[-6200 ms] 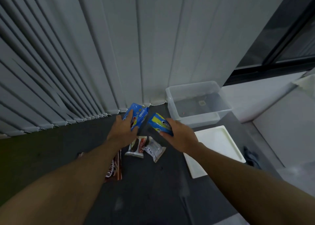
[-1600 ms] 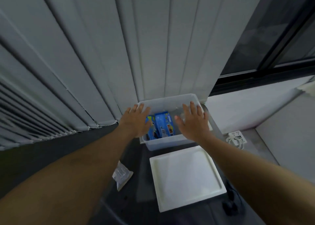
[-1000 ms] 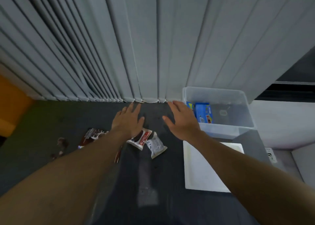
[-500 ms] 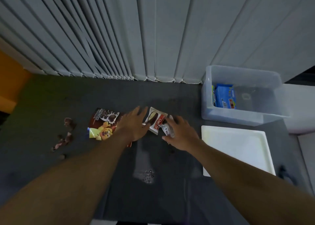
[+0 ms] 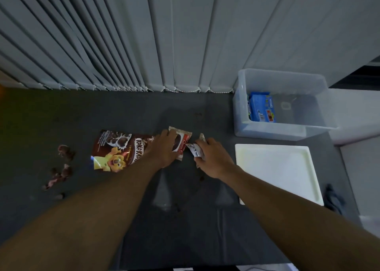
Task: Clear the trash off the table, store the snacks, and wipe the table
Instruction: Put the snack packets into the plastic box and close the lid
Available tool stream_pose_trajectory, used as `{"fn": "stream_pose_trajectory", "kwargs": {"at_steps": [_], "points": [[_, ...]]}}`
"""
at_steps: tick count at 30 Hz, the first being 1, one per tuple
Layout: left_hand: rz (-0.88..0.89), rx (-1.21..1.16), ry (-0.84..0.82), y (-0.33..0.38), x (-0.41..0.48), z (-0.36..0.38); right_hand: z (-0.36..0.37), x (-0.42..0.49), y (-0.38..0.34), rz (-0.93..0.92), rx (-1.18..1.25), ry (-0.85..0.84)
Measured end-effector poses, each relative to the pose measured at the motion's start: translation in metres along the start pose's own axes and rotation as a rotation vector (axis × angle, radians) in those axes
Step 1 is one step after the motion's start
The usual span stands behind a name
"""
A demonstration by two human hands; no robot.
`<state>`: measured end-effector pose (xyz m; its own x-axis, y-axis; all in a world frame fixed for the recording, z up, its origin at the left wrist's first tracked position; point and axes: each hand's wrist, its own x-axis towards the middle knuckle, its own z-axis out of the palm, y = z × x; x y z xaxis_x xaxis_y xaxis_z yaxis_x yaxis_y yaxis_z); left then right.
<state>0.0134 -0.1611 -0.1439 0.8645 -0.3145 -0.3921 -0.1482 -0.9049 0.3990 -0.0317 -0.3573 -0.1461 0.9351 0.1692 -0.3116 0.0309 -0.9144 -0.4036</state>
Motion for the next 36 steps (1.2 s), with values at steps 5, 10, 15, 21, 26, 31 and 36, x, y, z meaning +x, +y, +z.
{"fn": "stream_pose_trajectory", "kwargs": {"at_steps": [5,10,15,21,26,31,36], "points": [[-0.071,-0.065,0.0,0.009,-0.004,-0.011,-0.024,-0.007,0.003,0.025,0.025,0.045],[-0.097,-0.051,0.035,0.023,-0.011,-0.035,-0.055,-0.011,0.007,-0.043,0.04,0.171],[-0.082,-0.05,0.127,0.041,-0.011,-0.062,-0.091,-0.015,0.01,-0.1,0.047,0.316],[0.02,-0.082,0.229,0.078,-0.005,-0.087,-0.133,-0.024,0.029,-0.09,0.101,0.46],[0.105,-0.113,0.298,0.118,0.009,-0.097,-0.161,-0.03,0.07,0.01,0.116,0.49],[0.172,-0.146,0.325,0.157,0.028,-0.1,-0.182,-0.038,0.11,0.127,0.116,0.508],[0.254,-0.158,0.339,0.191,0.057,-0.095,-0.187,-0.039,0.145,0.209,0.119,0.482]]}}
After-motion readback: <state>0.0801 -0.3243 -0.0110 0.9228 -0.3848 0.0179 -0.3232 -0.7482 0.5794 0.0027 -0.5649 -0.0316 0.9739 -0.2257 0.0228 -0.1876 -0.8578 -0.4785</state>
